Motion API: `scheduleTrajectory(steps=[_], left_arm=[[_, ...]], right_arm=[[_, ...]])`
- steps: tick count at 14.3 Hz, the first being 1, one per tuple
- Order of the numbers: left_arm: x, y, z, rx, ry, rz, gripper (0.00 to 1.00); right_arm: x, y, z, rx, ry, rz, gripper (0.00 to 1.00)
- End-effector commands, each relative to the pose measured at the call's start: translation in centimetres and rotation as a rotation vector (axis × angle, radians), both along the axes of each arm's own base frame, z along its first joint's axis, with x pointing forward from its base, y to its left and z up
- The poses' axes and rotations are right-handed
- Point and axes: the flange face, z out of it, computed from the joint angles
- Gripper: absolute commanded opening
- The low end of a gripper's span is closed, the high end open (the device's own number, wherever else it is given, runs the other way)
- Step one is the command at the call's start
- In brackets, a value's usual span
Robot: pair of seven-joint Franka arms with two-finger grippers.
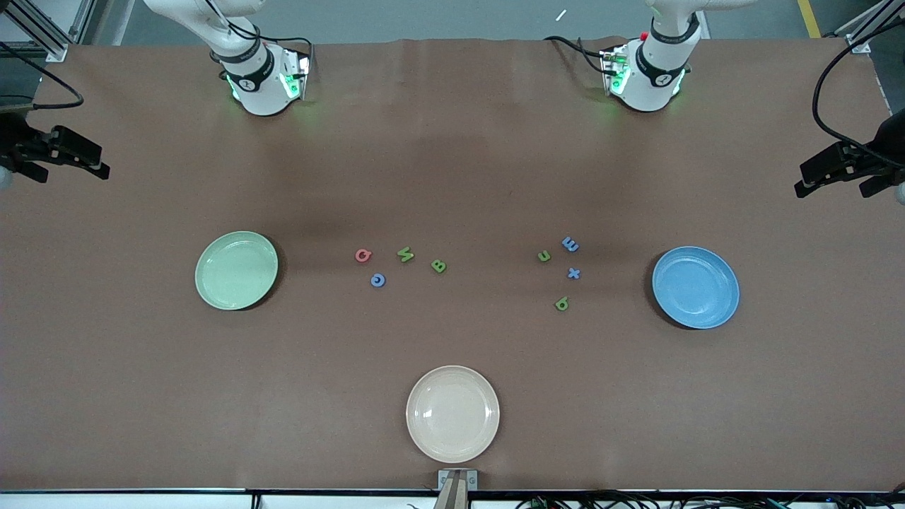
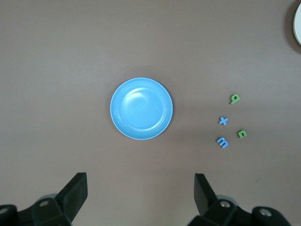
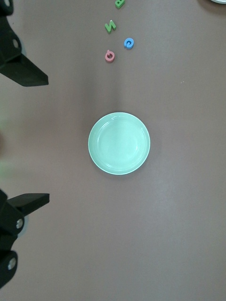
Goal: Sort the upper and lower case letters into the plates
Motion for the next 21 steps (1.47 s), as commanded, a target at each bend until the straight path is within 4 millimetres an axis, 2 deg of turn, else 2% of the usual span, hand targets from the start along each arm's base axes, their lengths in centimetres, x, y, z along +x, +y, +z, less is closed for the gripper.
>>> scheduleTrajectory(steps=[1, 11, 14, 17, 18, 20, 21], left_arm=[[-0.1, -0.1, 0.5, 0.013, -0.013, -0.003, 1.0], [-0.2, -0.5, 0.5, 0.007, -0.009, -0.007, 1.0], [0.1, -0.4, -0.1, -0.005, 0.001, -0.006, 1.0], [1.1, -1.1, -2.6, -0.006, 0.052, -0.017, 1.0], [1.7, -1.7, -4.0, -0.009, 0.077, -0.024, 1.0], [3.3, -4.3, -7.2, -0.033, 0.117, -0.033, 1.0], [4.1, -5.6, -9.1, -0.034, 0.132, -0.001, 1.0]], right_arm=[[-0.7, 0.2, 0.1, 0.013, -0.005, 0.007, 1.0], [-0.7, 0.1, 0.2, 0.015, -0.005, 0.003, 1.0], [-0.6, -0.1, 0.3, 0.017, -0.009, -0.005, 1.0], [-0.6, -0.2, 1.0, 0.016, -0.021, -0.01, 1.0], [-0.6, -0.2, 1.1, 0.016, -0.022, -0.008, 1.0], [-0.4, -1.0, 1.2, 0.016, -0.024, -0.019, 1.0], [0.2, -1.3, 0.0, 0.013, 0.008, -0.025, 1.0]])
